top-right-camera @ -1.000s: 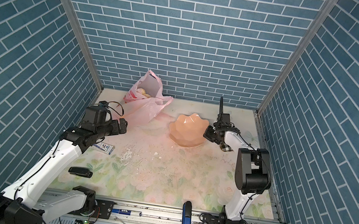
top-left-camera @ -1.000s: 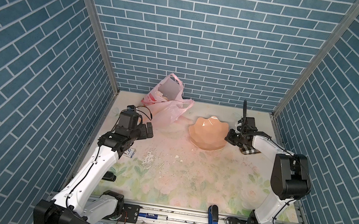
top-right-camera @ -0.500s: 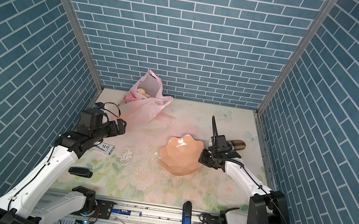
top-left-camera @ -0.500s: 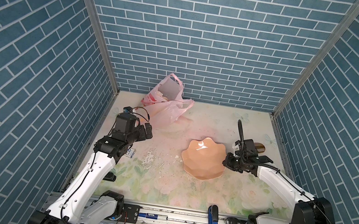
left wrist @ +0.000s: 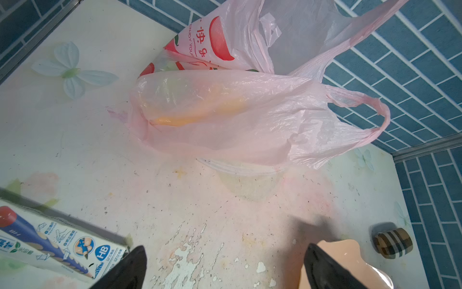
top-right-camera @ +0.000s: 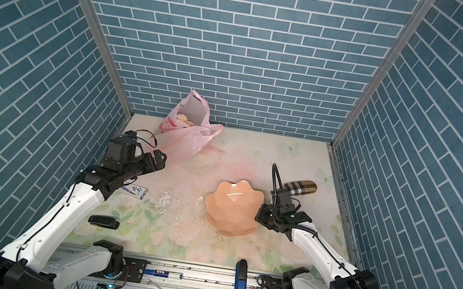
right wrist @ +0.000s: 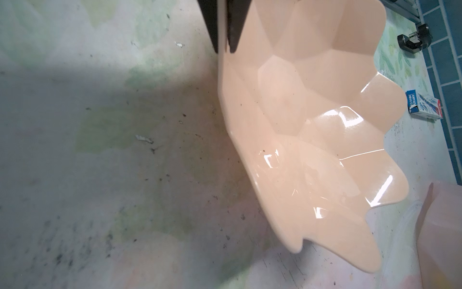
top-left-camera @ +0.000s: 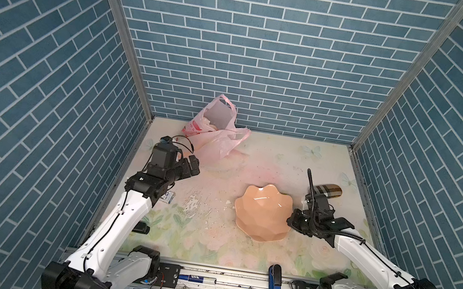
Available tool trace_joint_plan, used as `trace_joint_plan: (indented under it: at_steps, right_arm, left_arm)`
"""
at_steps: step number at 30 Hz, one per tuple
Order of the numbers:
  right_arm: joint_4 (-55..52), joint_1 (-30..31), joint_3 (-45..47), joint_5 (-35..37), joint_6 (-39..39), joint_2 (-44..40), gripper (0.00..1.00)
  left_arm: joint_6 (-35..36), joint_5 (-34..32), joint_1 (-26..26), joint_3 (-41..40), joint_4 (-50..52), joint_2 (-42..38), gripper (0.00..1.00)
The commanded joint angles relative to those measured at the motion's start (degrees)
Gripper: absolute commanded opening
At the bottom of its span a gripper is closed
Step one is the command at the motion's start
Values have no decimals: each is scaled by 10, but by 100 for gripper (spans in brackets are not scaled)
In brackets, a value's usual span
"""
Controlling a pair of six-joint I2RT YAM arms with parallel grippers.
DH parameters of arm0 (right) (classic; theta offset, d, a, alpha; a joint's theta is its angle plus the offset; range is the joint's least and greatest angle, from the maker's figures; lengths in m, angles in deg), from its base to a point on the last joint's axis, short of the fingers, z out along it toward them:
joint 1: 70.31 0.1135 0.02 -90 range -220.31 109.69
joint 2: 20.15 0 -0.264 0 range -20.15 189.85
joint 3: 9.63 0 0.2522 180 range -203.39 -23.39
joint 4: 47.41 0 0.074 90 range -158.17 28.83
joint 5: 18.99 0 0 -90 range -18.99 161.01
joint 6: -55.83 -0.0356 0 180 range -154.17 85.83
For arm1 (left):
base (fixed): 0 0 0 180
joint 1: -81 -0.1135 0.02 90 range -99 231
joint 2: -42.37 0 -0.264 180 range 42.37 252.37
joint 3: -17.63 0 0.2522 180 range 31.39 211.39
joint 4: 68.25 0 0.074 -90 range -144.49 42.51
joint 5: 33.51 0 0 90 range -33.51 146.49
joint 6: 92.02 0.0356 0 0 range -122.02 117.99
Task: Take fruits out of the plastic bag
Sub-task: Move the plate to the center of the table, then move the plastic bag to the middle-left of the table.
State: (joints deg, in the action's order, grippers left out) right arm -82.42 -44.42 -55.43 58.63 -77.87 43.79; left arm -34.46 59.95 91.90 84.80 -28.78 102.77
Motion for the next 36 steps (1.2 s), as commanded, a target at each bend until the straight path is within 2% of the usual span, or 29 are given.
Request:
trace_joint_plan:
  at_steps: [1,8,13,18,22,29,32,36]
  right_arm:
    - [-19,3,23,47,-16,1,12]
    - [-10,3,33,57,-29,-13,24]
    - [-35,2,16,70,-29,-48,41]
    - [-75,3,-12,86,-22,-68,52]
    - [-128,2,-47,110,-7,-77,54]
    - [-227,1,-155,191,78,-46,58]
    - [-228,-3,-185,196,104,-23,58]
    - [-209,-13,-216,189,130,15,58]
  left_arm:
    - [-16,19,3,38,-20,30,99]
    - [-28,19,15,88,-27,85,99]
    - [30,-20,50,173,25,146,99]
    - [101,-20,82,273,70,222,99]
    - [181,-55,124,366,117,287,96]
    - [305,-146,194,475,154,396,96]
    - [327,-175,210,507,151,434,95]
    - [336,-201,214,553,148,490,88]
